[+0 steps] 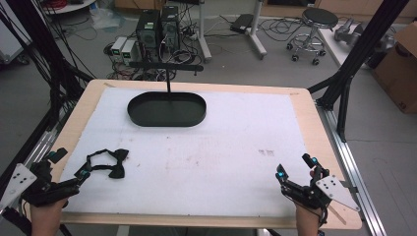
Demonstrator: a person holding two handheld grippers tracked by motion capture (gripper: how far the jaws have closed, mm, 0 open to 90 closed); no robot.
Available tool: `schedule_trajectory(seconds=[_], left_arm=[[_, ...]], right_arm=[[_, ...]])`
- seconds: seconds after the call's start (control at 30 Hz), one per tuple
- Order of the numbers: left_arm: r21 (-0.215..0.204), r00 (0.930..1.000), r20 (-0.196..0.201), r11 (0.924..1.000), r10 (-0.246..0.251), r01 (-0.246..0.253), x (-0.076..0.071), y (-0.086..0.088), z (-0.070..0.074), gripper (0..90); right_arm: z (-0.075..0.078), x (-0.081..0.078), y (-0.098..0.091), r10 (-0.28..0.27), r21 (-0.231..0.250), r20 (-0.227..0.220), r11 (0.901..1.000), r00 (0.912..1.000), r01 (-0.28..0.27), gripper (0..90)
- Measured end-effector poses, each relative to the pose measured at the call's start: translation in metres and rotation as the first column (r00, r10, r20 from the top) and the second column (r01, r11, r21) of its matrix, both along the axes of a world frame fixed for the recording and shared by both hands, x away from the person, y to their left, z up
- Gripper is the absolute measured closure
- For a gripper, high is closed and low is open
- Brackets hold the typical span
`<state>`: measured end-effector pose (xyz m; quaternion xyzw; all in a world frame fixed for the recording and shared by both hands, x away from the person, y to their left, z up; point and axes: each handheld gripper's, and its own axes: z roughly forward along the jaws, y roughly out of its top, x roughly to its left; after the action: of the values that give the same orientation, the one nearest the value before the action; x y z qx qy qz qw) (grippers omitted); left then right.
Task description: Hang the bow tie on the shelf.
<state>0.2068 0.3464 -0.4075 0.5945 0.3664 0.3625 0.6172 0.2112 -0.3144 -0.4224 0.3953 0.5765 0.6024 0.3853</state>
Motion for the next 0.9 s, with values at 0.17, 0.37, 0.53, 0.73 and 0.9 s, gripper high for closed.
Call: schedule_trajectory(seconds=[0.17,0.37,0.53,0.73,0.9], left_arm=[[0.06,0.9915,-0.089,0.9931,-0.095,0.101,0.009,-0.001,-0.004,17.6],[0.126,0.9648,-0.214,0.9751,-0.153,0.183,0.02,0.002,-0.011,23.2],[0.204,0.9481,-0.289,0.959,-0.134,0.197,0.029,0.0,-0.019,28.8],[0.274,0.9221,-0.369,0.9346,-0.116,0.227,0.039,-0.007,-0.027,31.0],[0.297,0.9041,-0.418,0.9275,-0.087,0.227,0.047,-0.006,-0.03,36.0]], right_arm=[[0.0,0.0,0.001,0.01,-0.002,-0.002,0.9999,0.9999,-0.01,8.2],[-0.001,0.0,0.002,0.036,-0.009,-0.007,0.9993,0.9993,-0.036,8.2],[-0.001,0.001,0.003,0.047,-0.013,-0.006,0.9988,0.9989,-0.047,8.2],[-0.002,0.0,0.003,0.062,-0.003,-0.006,0.9981,0.9981,-0.062,8.2],[-0.002,0.0,0.003,0.072,-0.007,-0.004,0.9974,0.9974,-0.072,8.2]])
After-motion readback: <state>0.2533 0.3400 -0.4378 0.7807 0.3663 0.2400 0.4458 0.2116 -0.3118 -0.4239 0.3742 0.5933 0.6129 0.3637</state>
